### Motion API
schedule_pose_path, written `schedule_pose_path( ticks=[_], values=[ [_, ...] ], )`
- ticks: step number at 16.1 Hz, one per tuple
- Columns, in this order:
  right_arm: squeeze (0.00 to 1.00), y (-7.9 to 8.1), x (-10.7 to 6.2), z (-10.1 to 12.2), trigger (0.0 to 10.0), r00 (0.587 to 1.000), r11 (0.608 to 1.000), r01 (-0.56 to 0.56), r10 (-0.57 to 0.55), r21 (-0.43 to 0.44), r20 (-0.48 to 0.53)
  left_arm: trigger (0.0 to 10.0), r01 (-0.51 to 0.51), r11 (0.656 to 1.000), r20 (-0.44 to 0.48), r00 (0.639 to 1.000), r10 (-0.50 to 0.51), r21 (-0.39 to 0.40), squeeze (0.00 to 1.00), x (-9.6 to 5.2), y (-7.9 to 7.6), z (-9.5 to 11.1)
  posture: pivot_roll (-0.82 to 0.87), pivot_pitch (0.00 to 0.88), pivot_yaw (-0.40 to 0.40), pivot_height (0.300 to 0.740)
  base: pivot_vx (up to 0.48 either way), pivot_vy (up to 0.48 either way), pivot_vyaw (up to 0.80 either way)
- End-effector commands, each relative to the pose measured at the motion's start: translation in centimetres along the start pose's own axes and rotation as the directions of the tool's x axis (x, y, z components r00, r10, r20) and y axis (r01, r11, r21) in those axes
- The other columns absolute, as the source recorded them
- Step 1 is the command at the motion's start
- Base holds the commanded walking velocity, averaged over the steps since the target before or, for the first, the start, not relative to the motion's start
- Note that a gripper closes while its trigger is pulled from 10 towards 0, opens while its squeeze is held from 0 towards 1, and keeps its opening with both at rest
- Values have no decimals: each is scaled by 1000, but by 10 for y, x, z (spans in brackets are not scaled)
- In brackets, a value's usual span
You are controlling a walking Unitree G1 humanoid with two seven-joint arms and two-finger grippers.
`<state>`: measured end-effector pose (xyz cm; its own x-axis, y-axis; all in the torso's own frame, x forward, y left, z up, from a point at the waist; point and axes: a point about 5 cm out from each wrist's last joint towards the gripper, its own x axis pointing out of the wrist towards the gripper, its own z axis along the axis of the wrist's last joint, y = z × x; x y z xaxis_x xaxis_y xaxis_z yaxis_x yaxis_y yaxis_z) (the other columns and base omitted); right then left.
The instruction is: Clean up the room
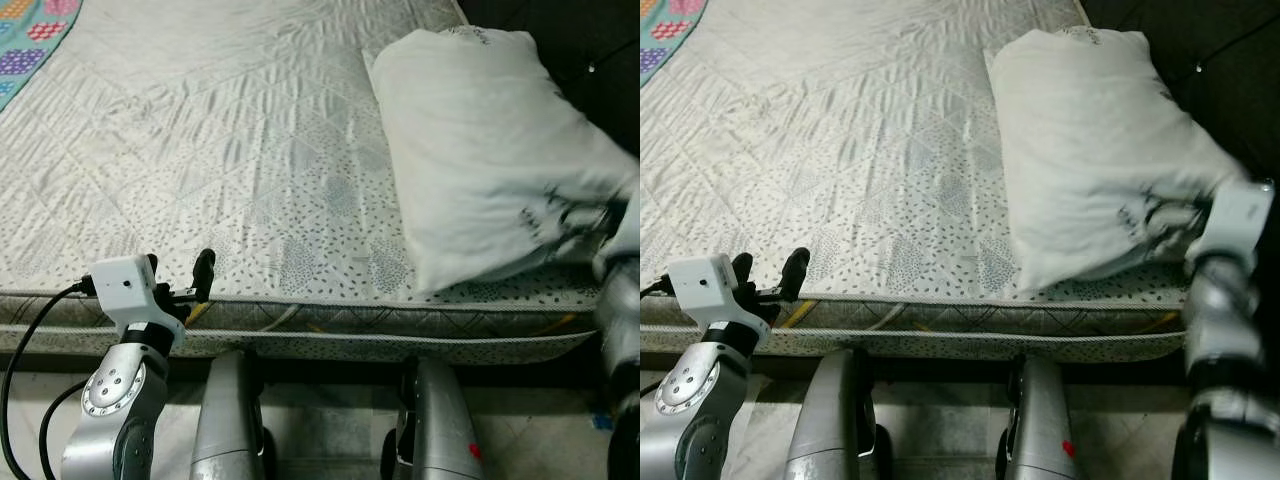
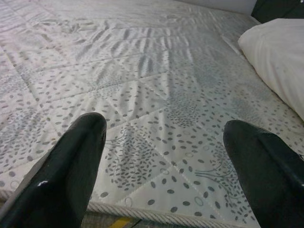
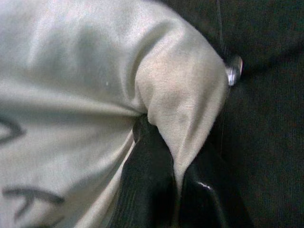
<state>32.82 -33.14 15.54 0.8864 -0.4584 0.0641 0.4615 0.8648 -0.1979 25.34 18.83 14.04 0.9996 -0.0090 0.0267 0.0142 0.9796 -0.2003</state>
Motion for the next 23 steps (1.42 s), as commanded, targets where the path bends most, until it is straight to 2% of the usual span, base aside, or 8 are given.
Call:
schedule_pose_path(
  ticks=[1, 4, 6, 7, 8, 14, 19, 23],
  values=[
    [0, -4, -8, -6, 0, 1000, 1000, 24, -24, 14, -1, 10000, -9, 1000, -2, 1000, 9, 9, 0, 0, 1, -1, 94, 150, 28, 525, 0, 0, 0],
    [0, 10, -19, -16, 0, 999, 1000, -18, 18, 16, -32, 10000, -2, 1000, -3, 1000, 2, 2, 0, 3, -1, -3, 82, 140, 29, 525, 0, 0, 0],
    [0, 31, -20, -8, 10000, 995, 995, -100, 100, -13, -2, 10000, 4, 1000, -1, 1000, -4, 1, 0, 5, -3, -3, 80, 131, 25, 525, 0, 0, 0],
    [0, 36, -20, -4, 10000, 993, 993, -118, 118, -20, 15, 10000, 4, 1000, 1, 1000, -4, 1, 0, 6, -3, -3, 80, 126, 21, 525, 0, 0, 0],
    [1000, 53, -23, 8, 10000, 981, 984, -180, 180, -1, 72, 10000, 2, 1000, 9, 1000, -2, 1, 0, 8, -2, -2, 79, 115, 13, 525, 0, 0, 0],
    [1000, 97, -45, 26, 10000, 925, 941, -336, 335, -24, 180, 10000, -2, 1000, 29, 1000, 2, -4, 0, 13, -2, -3, 66, 60, -3, 525, 0, 0, 0],
    [1000, 140, -81, 30, 10000, 866, 869, -483, 458, 104, 201, 10000, 3, 1000, 43, 999, -3, -14, 0, 17, -4, -8, 49, 0, -13, 525, 0, 0, 0],
    [1000, 154, -99, 28, 10000, 809, 797, -584, 555, 155, 194, 10000, -53, 999, 50, 997, 54, -3, 0, 11, 10, -13, 45, 0, -37, 525, 0, 0, 0]
  ],
)
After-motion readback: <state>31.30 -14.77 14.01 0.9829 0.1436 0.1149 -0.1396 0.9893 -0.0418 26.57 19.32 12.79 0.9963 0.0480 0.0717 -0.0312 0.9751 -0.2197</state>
